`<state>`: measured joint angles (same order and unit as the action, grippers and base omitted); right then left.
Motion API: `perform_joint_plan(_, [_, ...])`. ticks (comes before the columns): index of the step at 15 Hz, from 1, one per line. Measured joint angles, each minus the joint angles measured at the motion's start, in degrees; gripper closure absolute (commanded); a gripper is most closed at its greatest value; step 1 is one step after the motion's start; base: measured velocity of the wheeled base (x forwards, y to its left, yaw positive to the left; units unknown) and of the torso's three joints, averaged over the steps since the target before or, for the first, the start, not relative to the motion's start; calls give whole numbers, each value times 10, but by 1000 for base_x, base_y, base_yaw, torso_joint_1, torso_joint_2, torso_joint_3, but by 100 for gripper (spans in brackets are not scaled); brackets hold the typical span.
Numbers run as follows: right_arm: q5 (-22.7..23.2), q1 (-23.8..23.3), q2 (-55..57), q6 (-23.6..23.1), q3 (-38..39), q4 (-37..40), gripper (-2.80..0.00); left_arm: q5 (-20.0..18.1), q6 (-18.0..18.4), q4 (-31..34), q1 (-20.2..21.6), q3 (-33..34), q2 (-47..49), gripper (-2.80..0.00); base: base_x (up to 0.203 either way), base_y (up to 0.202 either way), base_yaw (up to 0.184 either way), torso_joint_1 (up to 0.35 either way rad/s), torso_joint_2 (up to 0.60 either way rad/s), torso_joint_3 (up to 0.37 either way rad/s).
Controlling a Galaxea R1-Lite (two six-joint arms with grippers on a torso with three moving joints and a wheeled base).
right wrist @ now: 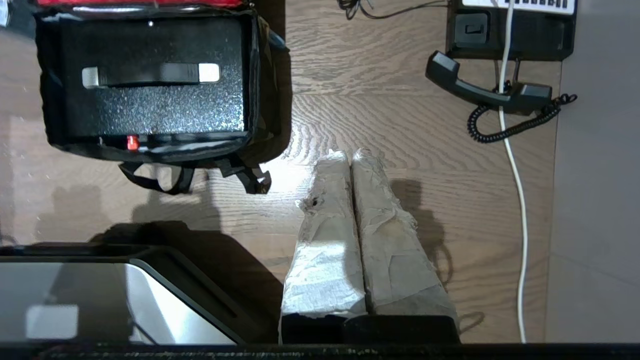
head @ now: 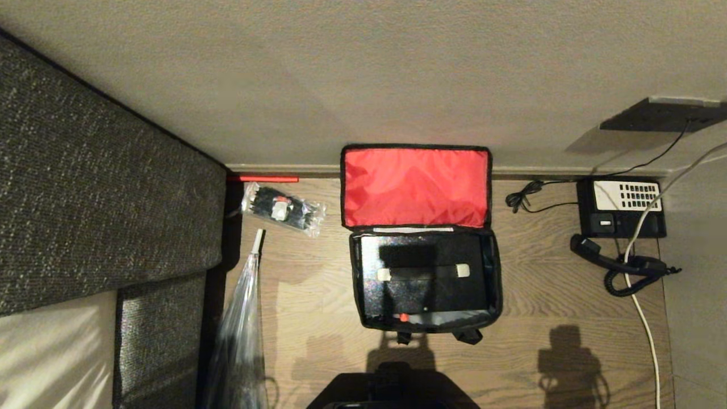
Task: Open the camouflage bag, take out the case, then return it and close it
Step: Close the top of the storage box
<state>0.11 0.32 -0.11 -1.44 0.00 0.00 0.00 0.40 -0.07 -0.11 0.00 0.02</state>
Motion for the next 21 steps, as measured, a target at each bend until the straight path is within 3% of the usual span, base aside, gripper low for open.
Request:
perform_joint_plan(3, [0, 0, 0, -3, -2, 5, 0, 0, 0, 0, 0, 0, 0, 0, 0, 0, 0, 0, 0, 0])
perform_joint_plan(5, [2, 0, 0, 1, -53, 44, 0, 0, 0, 0, 0, 0, 0, 0, 0, 0, 0, 0, 0, 0])
perform_joint_plan(9, [60, 0, 2, 44, -291, 284, 0, 0, 0, 0, 0, 0, 0, 0, 0, 0, 0, 0, 0, 0])
perform_joint_plan(11, [93, 0, 31, 62, -345, 389, 0, 0, 0, 0, 1, 0, 0, 0, 0, 0, 0, 0, 0, 0])
perform_joint_plan(12, [101, 3, 65, 74, -361, 399, 0, 0, 0, 0, 1, 0, 0, 0, 0, 0, 0, 0, 0, 0])
perform_joint_plan(14, [113, 11, 173, 96, -381, 355, 0, 0, -1, 0, 0, 0, 0, 0, 0, 0, 0, 0, 0, 0])
perform_joint_plan(17, [125, 21, 437, 129, -400, 223, 0, 0, -1, 0, 0, 0, 0, 0, 0, 0, 0, 0, 0, 0])
perform_joint_plan(21, [157, 30, 815, 212, -430, -57, 0, 0, 0, 0, 0, 0, 0, 0, 0, 0, 0, 0, 0, 0])
